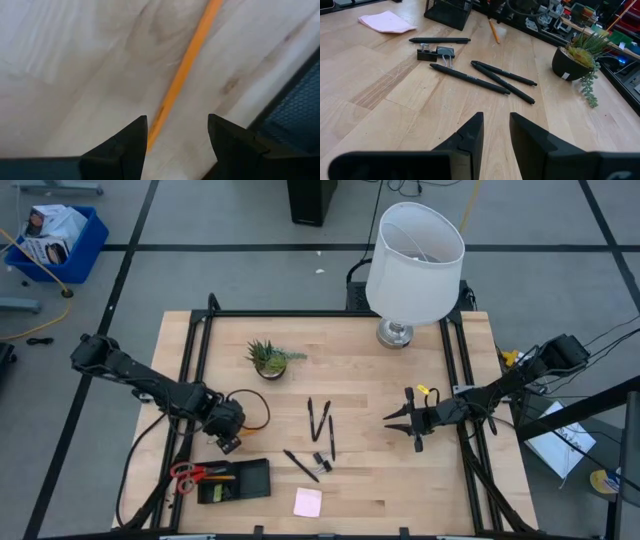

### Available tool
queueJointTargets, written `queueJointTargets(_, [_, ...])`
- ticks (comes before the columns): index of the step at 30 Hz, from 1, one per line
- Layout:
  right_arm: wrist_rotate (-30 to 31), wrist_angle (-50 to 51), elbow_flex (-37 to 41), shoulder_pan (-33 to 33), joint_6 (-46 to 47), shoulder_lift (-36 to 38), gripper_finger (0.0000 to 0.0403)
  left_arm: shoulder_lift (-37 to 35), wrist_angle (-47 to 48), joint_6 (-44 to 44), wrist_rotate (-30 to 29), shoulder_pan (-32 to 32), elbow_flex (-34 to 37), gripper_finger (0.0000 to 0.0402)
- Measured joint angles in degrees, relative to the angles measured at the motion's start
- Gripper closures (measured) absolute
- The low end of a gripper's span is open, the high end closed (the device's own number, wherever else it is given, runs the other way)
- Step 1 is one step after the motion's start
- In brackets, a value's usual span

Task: Pick and place office supplies into organizer
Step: Put the pencil into the top left section of the desk organizer

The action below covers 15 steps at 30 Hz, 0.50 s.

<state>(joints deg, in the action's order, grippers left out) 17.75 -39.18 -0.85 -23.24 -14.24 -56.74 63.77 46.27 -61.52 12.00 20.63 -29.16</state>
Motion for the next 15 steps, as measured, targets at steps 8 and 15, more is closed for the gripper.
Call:
queueJointTargets(8, [-0.01,0.0,-0.01,-0.01,0.0,-0.01,0.0314,0.0,0.1,-0.04,-0.03,0.12,2.06,0.0188])
queueJointTargets(15, [-0.01,0.0,0.0,0.01,0.0,0.0,0.0314,-0.13,-0.36,0.48,0.09,0.11,4.57,0.0188])
